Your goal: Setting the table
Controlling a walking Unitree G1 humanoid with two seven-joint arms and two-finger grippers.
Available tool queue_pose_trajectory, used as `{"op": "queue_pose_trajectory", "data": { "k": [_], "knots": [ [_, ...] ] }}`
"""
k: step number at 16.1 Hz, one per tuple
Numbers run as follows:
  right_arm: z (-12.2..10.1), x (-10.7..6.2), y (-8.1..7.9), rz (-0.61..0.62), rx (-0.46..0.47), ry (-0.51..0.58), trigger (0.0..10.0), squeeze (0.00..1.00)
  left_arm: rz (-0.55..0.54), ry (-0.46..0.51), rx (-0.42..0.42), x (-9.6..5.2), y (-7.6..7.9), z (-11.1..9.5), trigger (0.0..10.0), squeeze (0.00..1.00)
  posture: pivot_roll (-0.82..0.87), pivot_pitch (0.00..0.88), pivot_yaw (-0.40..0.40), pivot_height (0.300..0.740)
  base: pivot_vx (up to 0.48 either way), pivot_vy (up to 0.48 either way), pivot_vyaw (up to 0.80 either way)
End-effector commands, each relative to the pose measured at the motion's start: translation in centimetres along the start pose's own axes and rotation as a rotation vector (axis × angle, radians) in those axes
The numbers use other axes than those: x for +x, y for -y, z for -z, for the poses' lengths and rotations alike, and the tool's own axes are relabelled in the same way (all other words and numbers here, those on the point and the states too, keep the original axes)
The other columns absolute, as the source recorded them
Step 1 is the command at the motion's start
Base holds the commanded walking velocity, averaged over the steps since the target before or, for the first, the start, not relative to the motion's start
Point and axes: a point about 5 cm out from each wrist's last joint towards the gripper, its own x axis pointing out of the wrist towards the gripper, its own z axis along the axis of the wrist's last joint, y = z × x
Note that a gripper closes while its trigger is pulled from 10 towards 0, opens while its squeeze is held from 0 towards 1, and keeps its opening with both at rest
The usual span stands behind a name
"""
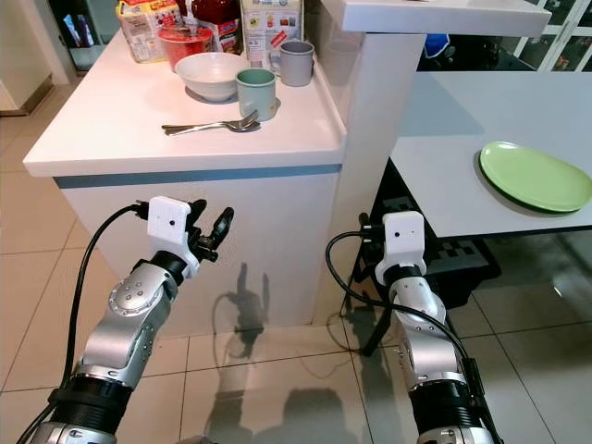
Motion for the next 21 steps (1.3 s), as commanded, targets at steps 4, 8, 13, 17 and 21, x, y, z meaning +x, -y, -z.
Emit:
{"op": "queue_pose_trajectory", "data": {
  "k": [4, 8, 13, 17, 21],
  "knots": [
    [-0.47, 0.27, 0.66, 0.007, -0.019, 0.012, 10.0, 0.0, 0.006, -0.017, -0.005, 0.51, 0.21, 0.0, 10.0, 0.0, 0.03, 0.0, -0.014, 0.74, 0.0, 0.0, 0.0],
    [-0.4, 0.31, 0.68, 0.003, -0.022, 0.013, 10.0, 0.0, -0.01, -0.023, -0.01, 0.56, -0.01, 0.09, 10.0, 0.0, 0.04, 0.0, -0.02, 0.74, 0.0, 0.12, 0.0],
    [-0.2, 0.25, 0.53, -0.004, -0.025, 0.006, 10.0, 0.0, 0.0, -0.015, 0.025, 0.61, 0.0, -0.09, 10.0, 0.0, 0.04, 0.0, -0.022, 0.74, 0.0, 0.48, 0.0],
    [-0.2, 0.27, 0.69, 0.0, -0.03, 0.006, 10.0, 0.0, 0.009, -0.002, 0.044, 0.86, 0.08, -0.34, 10.0, 0.0, 0.03, 0.0, -0.019, 0.74, 0.0, 0.48, 0.0],
    [-0.31, 0.28, 0.81, 0.006, -0.035, 0.013, 10.0, 0.0, 0.041, -0.006, 0.069, 1.14, 0.5, -0.42, 10.0, 0.0, 0.02, 0.0, -0.012, 0.74, 0.444, 0.0, 0.0]
  ]
}}
